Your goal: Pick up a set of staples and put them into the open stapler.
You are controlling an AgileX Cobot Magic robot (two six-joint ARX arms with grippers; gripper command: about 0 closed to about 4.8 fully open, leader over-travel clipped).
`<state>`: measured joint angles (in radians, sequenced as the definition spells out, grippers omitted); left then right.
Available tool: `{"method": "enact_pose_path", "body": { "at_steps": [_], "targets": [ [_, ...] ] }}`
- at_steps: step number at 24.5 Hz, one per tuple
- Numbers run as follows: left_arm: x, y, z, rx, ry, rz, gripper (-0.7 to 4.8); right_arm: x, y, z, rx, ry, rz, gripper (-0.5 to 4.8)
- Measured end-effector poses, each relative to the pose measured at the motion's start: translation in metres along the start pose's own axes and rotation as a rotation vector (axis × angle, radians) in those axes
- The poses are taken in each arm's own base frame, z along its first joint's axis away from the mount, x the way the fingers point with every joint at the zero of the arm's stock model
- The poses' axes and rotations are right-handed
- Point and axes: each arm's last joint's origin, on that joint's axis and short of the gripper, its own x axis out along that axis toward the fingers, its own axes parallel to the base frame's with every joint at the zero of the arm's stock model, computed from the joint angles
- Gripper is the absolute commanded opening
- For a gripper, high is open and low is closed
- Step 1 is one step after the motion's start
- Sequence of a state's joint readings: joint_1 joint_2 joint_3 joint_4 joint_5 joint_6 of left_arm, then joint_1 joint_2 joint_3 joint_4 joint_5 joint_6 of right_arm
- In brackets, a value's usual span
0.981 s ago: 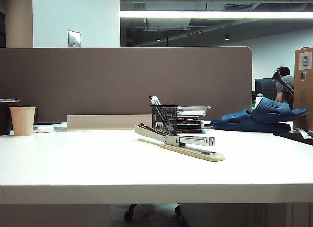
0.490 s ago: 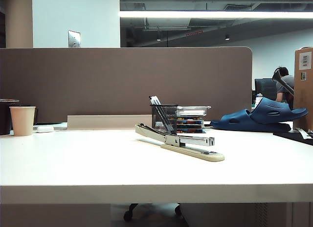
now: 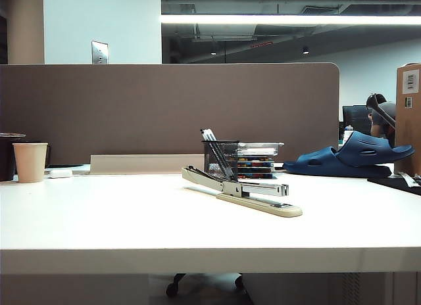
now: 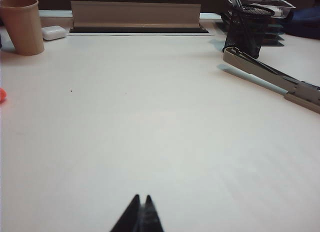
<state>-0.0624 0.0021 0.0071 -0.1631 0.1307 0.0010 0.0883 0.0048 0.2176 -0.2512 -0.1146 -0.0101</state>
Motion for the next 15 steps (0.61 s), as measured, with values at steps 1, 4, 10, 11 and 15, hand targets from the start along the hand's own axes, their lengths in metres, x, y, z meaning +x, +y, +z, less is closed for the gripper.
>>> {"method": "enact_pose_path", "body": {
  "at_steps": [1, 4, 10, 11, 15],
  "targets": [
    [0.000, 0.000, 0.000, 0.010, -0.002, 0.000, -0.06, 0.003, -0.001, -0.004, 0.000, -0.022, -0.008, -0.08],
    [0.000, 0.000, 0.001, 0.040, -0.008, 0.000, -0.06, 0.009, -0.001, -0.014, -0.003, -0.050, -0.010, -0.08],
    [0.000, 0.000, 0.010, 0.065, -0.107, 0.003, -0.06, 0.017, -0.002, -0.036, -0.002, -0.040, -0.010, -0.08],
    [-0.001, 0.000, 0.011, 0.067, -0.119, 0.003, -0.06, 0.017, -0.002, -0.037, -0.002, -0.046, -0.010, -0.08],
    [-0.001, 0.000, 0.014, 0.071, -0.149, 0.007, -0.06, 0.018, -0.003, -0.039, -0.002, -0.049, -0.041, -0.08]
  ]
}}
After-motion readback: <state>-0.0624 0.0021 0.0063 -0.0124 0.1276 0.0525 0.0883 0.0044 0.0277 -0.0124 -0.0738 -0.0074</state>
